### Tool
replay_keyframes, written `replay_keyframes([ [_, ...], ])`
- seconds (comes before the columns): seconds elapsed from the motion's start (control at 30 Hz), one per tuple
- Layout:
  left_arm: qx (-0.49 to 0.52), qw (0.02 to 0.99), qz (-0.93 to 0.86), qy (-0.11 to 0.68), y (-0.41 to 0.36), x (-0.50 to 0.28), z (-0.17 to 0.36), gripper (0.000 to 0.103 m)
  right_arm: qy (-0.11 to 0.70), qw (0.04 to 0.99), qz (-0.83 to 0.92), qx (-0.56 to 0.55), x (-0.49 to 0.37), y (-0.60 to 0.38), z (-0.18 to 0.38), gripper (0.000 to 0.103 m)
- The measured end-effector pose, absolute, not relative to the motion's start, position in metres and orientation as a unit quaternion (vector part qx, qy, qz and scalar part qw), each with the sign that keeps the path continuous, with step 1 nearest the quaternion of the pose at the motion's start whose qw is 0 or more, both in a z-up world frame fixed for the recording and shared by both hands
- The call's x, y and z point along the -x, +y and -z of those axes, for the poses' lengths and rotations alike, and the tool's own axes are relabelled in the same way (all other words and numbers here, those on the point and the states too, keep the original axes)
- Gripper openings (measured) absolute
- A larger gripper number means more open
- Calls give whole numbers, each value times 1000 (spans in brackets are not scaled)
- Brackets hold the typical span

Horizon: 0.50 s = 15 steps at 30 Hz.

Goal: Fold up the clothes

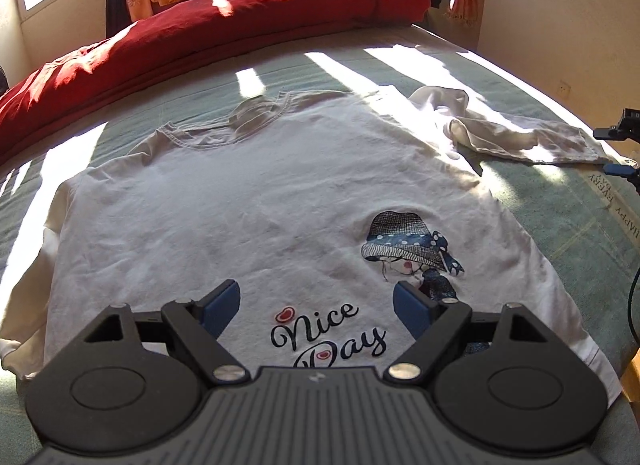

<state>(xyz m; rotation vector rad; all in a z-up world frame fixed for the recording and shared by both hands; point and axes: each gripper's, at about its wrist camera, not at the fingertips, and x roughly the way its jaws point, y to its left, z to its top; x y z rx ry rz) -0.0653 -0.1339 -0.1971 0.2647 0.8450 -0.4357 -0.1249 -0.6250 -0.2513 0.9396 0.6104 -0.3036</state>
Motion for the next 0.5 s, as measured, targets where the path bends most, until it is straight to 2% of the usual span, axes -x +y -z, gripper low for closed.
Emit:
replay_keyframes([
  [0.17,-138,875,217,409,-156,59,206,84,257,793,155,-530,136,-669,289,68],
  [0.43,-159,871,223,408,-178,51,215,84,209,810,150,-526,101,-698,300,67],
  [0.5,-161,871,222,407,-180,49,217,84,214,822,158,-503,93,-701,299,57],
])
